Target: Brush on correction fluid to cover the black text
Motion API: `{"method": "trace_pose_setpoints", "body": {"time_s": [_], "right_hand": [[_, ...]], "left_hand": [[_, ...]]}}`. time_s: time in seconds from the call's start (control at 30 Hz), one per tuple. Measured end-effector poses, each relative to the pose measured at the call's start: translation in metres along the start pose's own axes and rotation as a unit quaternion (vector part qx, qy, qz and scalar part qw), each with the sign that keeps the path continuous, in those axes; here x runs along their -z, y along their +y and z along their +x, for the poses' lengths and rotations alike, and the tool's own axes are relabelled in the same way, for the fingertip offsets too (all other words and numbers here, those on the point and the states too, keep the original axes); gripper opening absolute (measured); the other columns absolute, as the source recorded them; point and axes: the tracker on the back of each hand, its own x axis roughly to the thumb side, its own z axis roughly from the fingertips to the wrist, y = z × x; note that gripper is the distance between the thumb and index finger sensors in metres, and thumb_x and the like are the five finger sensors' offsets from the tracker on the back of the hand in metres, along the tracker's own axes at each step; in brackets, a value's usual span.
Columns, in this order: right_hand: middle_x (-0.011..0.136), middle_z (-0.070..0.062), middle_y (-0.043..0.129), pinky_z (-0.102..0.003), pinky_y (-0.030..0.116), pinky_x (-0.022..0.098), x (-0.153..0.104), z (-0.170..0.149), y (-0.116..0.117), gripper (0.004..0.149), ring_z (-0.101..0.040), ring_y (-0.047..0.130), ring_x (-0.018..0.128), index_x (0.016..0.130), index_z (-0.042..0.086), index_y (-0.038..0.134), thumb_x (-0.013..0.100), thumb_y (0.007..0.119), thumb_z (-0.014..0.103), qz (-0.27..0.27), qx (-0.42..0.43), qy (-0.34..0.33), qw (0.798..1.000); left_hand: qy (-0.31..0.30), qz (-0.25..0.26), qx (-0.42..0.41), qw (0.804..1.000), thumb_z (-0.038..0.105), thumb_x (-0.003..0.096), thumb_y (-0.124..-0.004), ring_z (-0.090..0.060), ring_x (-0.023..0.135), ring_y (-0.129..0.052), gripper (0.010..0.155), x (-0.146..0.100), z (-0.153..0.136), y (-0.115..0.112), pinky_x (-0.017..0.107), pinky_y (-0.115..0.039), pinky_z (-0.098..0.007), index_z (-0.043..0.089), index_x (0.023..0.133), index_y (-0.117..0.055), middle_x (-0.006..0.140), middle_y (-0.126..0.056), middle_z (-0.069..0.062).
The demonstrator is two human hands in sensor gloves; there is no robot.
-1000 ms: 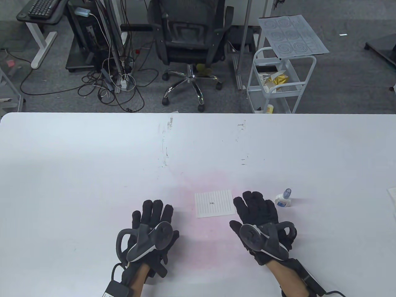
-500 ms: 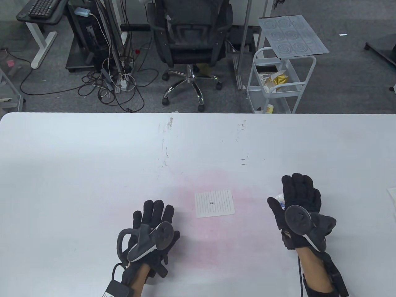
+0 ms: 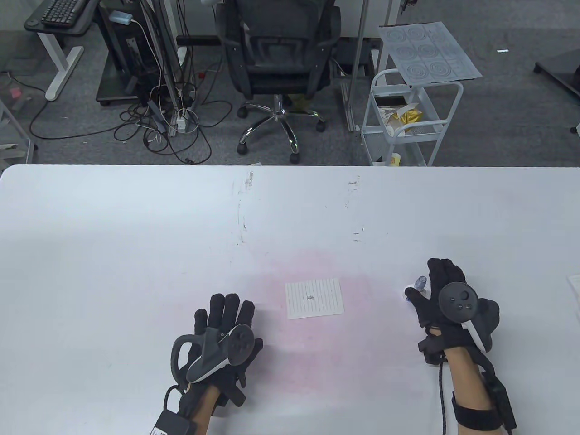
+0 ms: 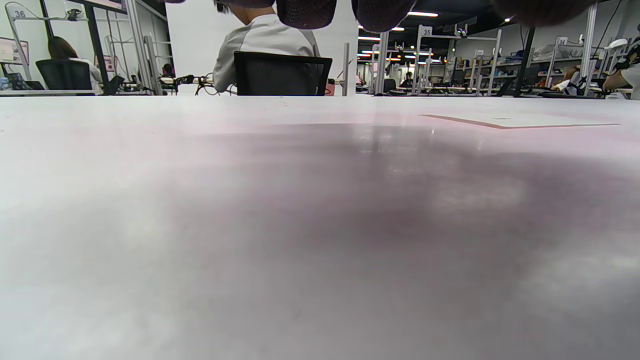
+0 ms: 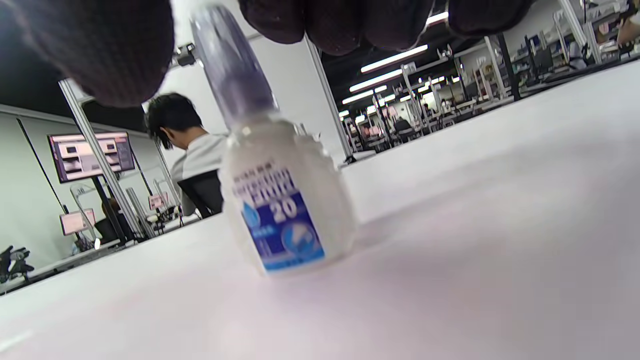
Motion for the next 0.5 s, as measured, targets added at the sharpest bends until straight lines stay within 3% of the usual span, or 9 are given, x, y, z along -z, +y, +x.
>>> {"method": "trace_pose_setpoints", "body": {"time_s": [0.13, 0.33, 0.5], "right_hand": [[0.102, -0.008, 0.051, -0.063, 0.056, 0.065, 0.0076, -0.0055, 0.0109, 0.079, -0.044, 0.063, 0.094, 0.1, 0.021, 0.051, 0.036, 0.083, 0.054, 0.043, -0.004, 0.011, 0.999], [0.092, -0.004, 0.07, -0.059, 0.065, 0.061, 0.0096, -0.0052, 0.0125, 0.063, -0.039, 0.084, 0.08, 0.092, 0.023, 0.066, 0.037, 0.086, 0.049, 0.055, 0.0, 0.005, 0.998], [0.087, -0.003, 0.075, -0.057, 0.068, 0.06, 0.009, -0.0048, 0.0122, 0.058, -0.036, 0.089, 0.073, 0.087, 0.024, 0.07, 0.037, 0.087, 0.048, 0.051, -0.004, 0.009, 0.999]], "left_hand": [[0.0, -0.001, 0.001, 1.0, 0.067, 0.0394, -0.059, -0.038, 0.112, -0.035, 0.079, 0.0002, 0.0, -0.0001, 0.078, -0.041, -0.062, 0.035, 0.108, -0.038, 0.119, -0.034, -0.005], [0.0, -0.002, 0.002, 1.0, 0.067, 0.0394, -0.059, -0.038, 0.112, -0.035, 0.079, 0.0002, 0.0003, -0.0003, 0.078, -0.041, -0.062, 0.035, 0.108, -0.039, 0.119, -0.034, -0.005], [0.0, -0.001, 0.002, 1.0, 0.067, 0.0394, -0.059, -0.038, 0.112, -0.035, 0.079, 0.0003, 0.0004, -0.0002, 0.078, -0.041, -0.062, 0.035, 0.108, -0.039, 0.119, -0.034, -0.005]]}}
